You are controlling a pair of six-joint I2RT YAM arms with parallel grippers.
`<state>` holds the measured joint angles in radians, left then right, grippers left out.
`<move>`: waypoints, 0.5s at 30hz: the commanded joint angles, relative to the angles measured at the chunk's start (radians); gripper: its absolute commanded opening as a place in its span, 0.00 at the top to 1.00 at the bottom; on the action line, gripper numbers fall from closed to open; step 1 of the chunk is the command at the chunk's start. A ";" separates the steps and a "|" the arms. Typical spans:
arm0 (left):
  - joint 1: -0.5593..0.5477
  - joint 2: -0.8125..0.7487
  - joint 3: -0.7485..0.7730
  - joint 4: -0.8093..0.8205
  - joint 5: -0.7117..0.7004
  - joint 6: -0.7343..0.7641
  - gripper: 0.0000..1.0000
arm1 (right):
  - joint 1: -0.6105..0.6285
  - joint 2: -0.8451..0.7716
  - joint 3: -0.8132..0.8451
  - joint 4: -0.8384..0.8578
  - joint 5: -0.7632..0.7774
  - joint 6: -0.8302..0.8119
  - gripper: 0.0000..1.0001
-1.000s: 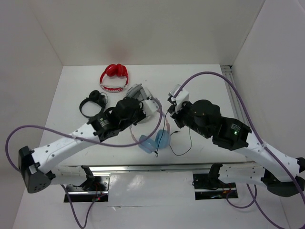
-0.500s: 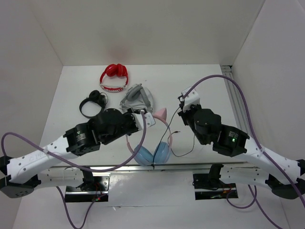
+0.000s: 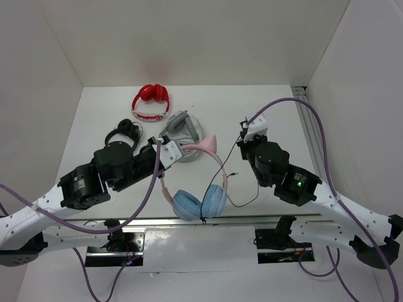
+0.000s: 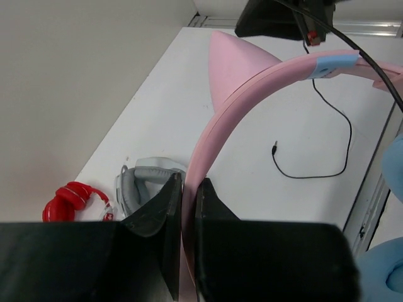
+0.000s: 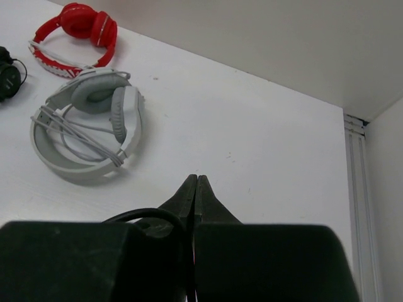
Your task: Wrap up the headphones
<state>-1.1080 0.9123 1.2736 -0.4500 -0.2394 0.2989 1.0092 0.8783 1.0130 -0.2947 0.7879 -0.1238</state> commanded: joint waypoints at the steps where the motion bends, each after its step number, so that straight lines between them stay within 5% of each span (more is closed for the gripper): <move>1: -0.004 -0.061 0.072 0.123 -0.033 -0.111 1.00 | -0.037 -0.025 -0.031 0.120 -0.033 0.039 1.00; 15: -0.004 0.016 0.267 0.164 -0.268 -0.456 1.00 | -0.135 -0.062 -0.301 0.461 -0.467 0.064 1.00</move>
<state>-1.1076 0.9207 1.5024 -0.4187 -0.4183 0.0097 0.8917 0.8497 0.7902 -0.0212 0.4950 -0.0589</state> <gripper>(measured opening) 0.170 0.008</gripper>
